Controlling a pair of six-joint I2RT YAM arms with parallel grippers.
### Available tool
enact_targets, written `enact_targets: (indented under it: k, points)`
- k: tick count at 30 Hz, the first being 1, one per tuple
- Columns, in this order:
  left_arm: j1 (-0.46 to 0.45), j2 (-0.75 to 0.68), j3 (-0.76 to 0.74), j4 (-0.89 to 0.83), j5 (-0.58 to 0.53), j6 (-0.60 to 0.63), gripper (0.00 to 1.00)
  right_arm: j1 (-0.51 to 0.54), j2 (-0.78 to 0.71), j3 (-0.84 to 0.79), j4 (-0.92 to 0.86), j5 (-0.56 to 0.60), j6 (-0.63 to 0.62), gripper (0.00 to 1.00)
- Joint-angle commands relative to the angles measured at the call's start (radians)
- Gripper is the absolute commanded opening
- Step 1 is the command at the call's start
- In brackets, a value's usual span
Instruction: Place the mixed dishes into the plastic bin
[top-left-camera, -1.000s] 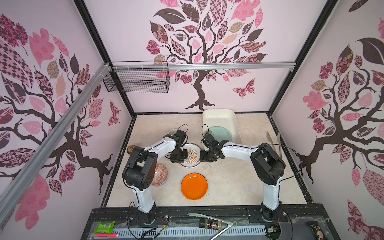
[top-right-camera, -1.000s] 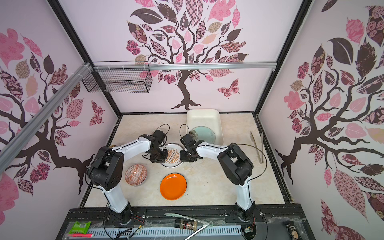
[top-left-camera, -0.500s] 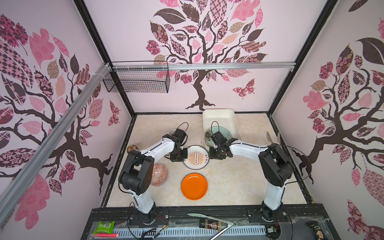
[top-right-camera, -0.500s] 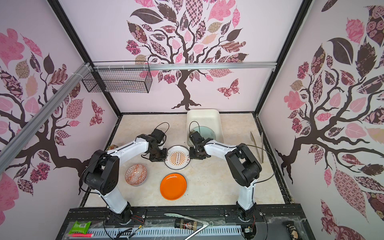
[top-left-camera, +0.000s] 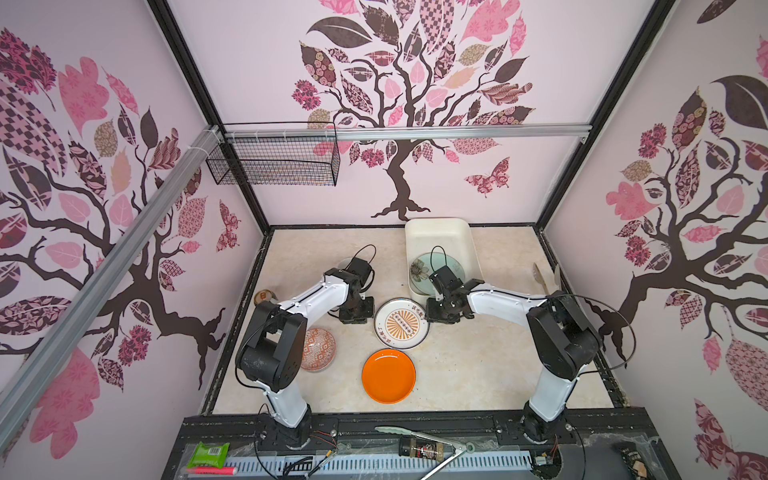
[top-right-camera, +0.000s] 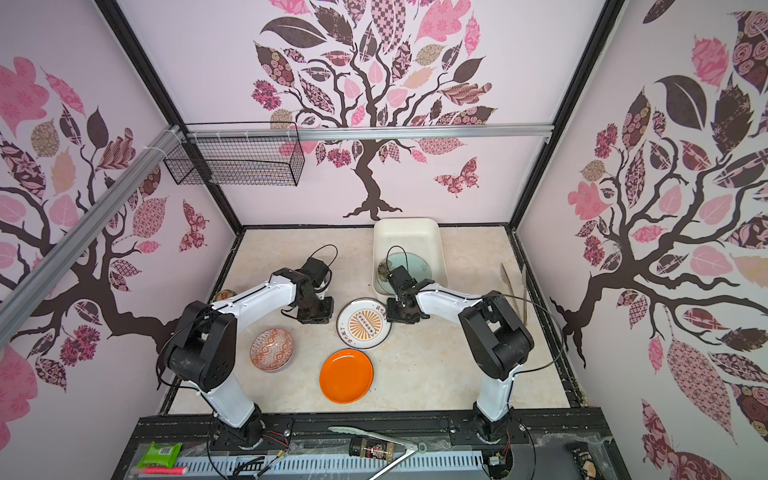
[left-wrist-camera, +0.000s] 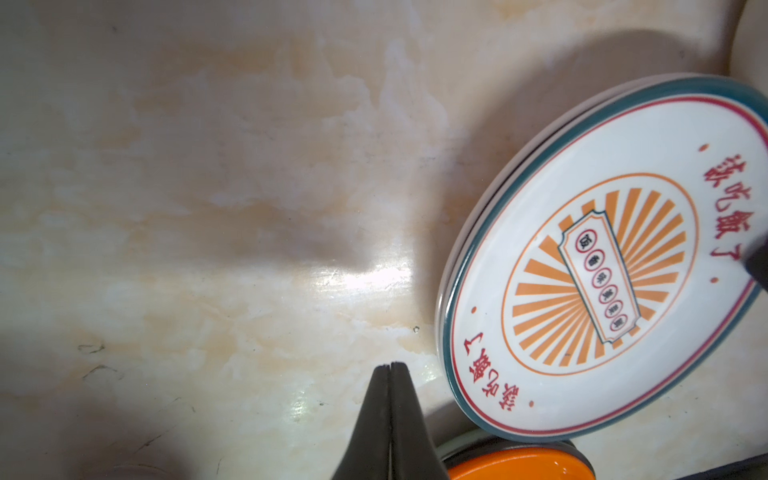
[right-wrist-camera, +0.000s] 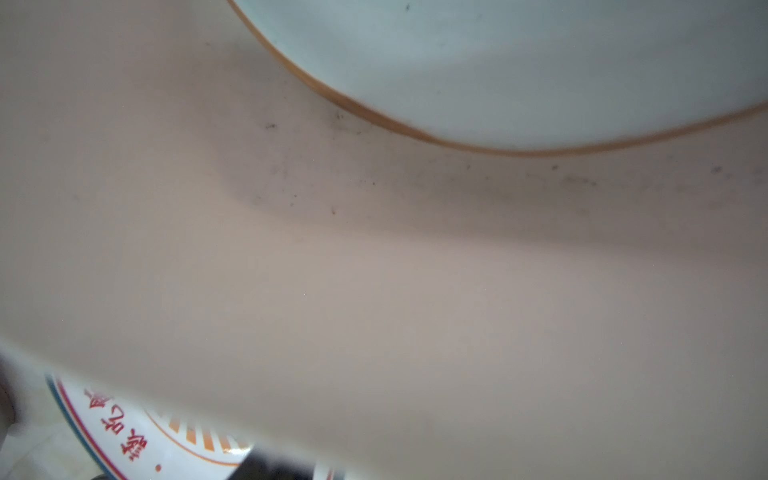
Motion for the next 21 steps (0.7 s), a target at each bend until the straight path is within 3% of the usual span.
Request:
enact_targets:
  k: [1, 9, 21]
  points:
    - [-0.001, 0.034, 0.055, -0.001, -0.01, 0.006, 0.08, 0.001, -0.082, -0.007, -0.014, -0.01, 0.011, 0.46]
    - [-0.004, 0.059, 0.052, 0.037, 0.05, -0.012, 0.08, 0.01, -0.098, -0.065, 0.039, -0.098, 0.058, 0.44]
    - [-0.021, 0.073, 0.033, 0.102, 0.112, -0.045, 0.09, 0.016, -0.108, -0.107, 0.057, -0.119, 0.062, 0.44]
